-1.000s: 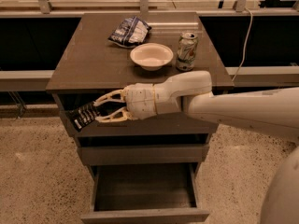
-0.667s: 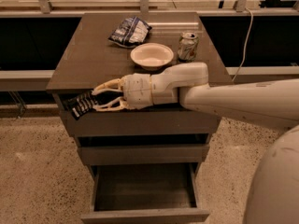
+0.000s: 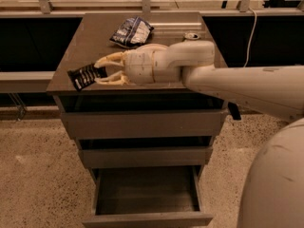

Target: Pick rxbar chocolate from bottom drawer and place on counter

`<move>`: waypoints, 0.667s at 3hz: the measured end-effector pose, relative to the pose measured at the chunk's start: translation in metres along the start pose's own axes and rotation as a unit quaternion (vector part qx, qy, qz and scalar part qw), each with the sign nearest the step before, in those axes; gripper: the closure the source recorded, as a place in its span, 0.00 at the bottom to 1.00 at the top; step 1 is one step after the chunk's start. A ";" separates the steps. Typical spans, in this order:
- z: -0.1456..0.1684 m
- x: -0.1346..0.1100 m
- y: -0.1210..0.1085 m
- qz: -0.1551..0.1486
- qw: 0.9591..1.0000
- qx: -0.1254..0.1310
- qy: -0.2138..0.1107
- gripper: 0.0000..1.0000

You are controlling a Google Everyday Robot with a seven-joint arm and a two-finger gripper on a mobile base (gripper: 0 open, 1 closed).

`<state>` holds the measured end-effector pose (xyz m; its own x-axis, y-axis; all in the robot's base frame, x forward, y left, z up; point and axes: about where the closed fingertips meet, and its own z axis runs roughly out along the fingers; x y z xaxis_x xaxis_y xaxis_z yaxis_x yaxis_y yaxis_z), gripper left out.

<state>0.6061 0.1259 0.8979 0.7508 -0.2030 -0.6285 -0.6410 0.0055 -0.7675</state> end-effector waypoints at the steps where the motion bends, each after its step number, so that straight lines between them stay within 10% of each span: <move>1: 0.007 0.003 -0.027 0.013 0.999 0.005 0.029 1.00; 2: 0.020 0.017 -0.053 0.030 0.997 -0.008 0.064 1.00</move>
Offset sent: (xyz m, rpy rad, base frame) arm 0.0901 0.0182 0.0346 -0.1668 0.2135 -0.1790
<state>0.6555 0.1419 0.9254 0.6853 -0.3267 -0.6508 -0.6871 0.0059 -0.7265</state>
